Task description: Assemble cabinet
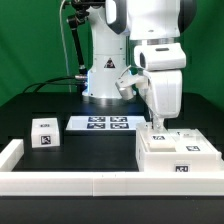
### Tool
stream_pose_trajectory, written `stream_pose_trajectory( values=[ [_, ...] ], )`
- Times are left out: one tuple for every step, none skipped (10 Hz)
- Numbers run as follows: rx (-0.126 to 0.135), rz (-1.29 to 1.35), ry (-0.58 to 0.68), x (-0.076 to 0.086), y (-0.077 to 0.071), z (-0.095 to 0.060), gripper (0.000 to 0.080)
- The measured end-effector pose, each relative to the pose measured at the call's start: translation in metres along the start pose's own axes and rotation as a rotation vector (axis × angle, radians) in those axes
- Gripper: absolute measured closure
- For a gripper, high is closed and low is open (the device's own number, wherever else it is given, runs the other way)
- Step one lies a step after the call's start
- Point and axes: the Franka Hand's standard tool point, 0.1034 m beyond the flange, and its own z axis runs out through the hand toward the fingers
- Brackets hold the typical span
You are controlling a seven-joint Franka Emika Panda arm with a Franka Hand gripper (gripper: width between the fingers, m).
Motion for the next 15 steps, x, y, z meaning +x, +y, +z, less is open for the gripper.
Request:
stream_pose_trajectory(
  values=[
    [0.002,0.011,0.001,0.000,0.007,0.000,0.0730],
    [0.001,0.014,0.003,0.000,0.015,0.001,0.0730],
    [-0.002,0.014,0.006,0.000,0.026,0.001,0.0730],
    [-0.010,0.014,0.012,-0.001,0.037,0.001,0.0729],
    [-0.009,0.016,0.014,-0.001,0.044,0.002,0.0729],
    [0.004,0.015,0.011,-0.001,0.043,0.002,0.0729],
    [0.009,0.014,0.009,-0.001,0.043,0.002,0.0728],
    [0.013,0.013,0.007,-0.001,0.043,0.001,0.0728],
    [0.012,0.014,0.007,-0.001,0.043,0.001,0.0728],
    [0.011,0.009,0.006,-0.002,0.043,0.001,0.0728],
    [0.007,-0.002,0.006,-0.003,0.044,0.000,0.0728],
    [-0.005,-0.027,0.006,-0.003,0.046,-0.003,0.0634],
    [-0.024,-0.040,0.005,-0.006,0.049,-0.008,0.0495],
    [-0.050,-0.032,0.003,-0.010,0.047,-0.013,0.0358],
    [-0.071,0.015,-0.004,-0.016,0.037,-0.019,0.0358]
  ],
)
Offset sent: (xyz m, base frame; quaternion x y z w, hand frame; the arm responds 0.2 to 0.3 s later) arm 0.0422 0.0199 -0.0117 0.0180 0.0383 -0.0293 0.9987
